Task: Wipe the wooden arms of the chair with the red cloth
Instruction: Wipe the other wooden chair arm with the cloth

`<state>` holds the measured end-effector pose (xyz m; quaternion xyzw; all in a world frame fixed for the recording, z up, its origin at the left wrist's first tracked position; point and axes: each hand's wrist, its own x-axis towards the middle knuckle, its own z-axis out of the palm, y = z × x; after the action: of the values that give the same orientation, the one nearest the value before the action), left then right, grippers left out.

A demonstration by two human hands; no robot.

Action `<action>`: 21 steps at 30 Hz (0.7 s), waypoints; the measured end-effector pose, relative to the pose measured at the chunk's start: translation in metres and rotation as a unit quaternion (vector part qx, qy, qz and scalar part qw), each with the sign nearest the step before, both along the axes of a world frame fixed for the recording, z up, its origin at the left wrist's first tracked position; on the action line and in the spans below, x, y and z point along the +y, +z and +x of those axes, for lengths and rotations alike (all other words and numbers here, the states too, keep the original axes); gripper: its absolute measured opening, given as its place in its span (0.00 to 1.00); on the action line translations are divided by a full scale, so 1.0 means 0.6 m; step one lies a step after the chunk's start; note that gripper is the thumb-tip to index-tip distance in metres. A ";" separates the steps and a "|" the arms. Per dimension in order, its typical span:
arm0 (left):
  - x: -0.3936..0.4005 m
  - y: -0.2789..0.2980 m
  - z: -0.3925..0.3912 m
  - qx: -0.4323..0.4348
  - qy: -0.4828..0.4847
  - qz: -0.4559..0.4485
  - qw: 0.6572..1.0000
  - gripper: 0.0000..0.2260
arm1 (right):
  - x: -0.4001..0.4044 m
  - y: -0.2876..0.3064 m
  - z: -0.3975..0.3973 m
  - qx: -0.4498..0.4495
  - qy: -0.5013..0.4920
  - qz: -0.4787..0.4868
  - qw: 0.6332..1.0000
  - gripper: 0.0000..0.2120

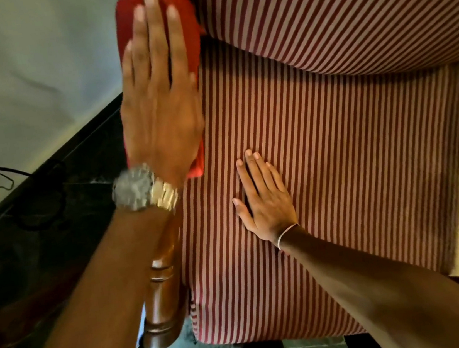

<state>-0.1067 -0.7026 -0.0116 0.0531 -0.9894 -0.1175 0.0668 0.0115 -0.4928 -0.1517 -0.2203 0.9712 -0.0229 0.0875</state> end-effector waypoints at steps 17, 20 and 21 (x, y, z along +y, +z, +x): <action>-0.003 0.005 -0.053 0.012 0.001 -0.020 1.000 0.26 | -0.005 -0.007 0.002 0.010 -0.001 -0.004 1.000 0.33; 0.005 -0.003 0.063 -0.002 -0.005 -0.039 0.999 0.27 | -0.002 -0.010 0.000 0.014 0.001 -0.010 1.000 0.33; 0.008 -0.005 0.109 -0.016 -0.013 -0.037 0.999 0.27 | 0.001 -0.010 -0.001 0.017 0.002 -0.010 1.000 0.33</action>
<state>-0.0414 -0.6981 -0.0145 0.0399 -0.9946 -0.0808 0.0511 0.0111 -0.4919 -0.1579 -0.2239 0.9718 -0.0284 0.0691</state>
